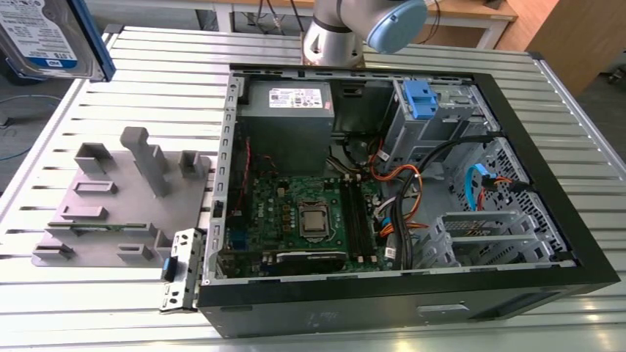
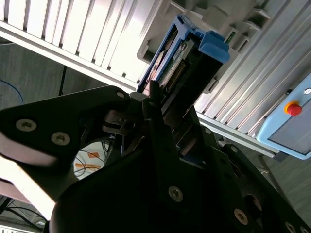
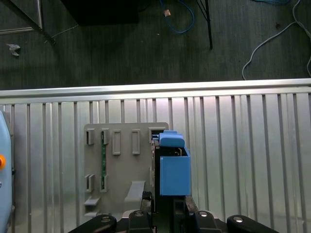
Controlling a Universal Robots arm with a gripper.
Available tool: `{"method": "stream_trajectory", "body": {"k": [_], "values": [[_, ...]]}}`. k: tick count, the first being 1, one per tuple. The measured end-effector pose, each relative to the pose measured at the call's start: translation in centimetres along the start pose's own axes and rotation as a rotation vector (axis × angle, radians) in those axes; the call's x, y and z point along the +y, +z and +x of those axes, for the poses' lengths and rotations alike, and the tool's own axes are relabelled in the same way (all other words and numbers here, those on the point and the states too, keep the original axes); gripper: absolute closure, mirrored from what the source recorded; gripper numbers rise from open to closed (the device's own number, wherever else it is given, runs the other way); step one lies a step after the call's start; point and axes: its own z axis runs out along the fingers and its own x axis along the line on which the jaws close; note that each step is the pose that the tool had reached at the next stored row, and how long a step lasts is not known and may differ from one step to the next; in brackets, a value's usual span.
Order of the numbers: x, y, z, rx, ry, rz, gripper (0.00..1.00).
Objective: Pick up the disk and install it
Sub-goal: 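Pick up the disk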
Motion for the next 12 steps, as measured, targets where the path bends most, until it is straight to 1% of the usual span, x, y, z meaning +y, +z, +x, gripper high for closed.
{"method": "stream_trajectory", "body": {"k": [8, 10, 12], "values": [[0.01, -0.19, 0.00, -0.0003, 0.000, 0.0000, 0.65], [0.02, -0.46, 0.00, -0.0003, 0.000, 0.0000, 0.65], [0.02, -0.46, 0.00, -0.0003, 0.000, 0.0000, 0.65]]}}
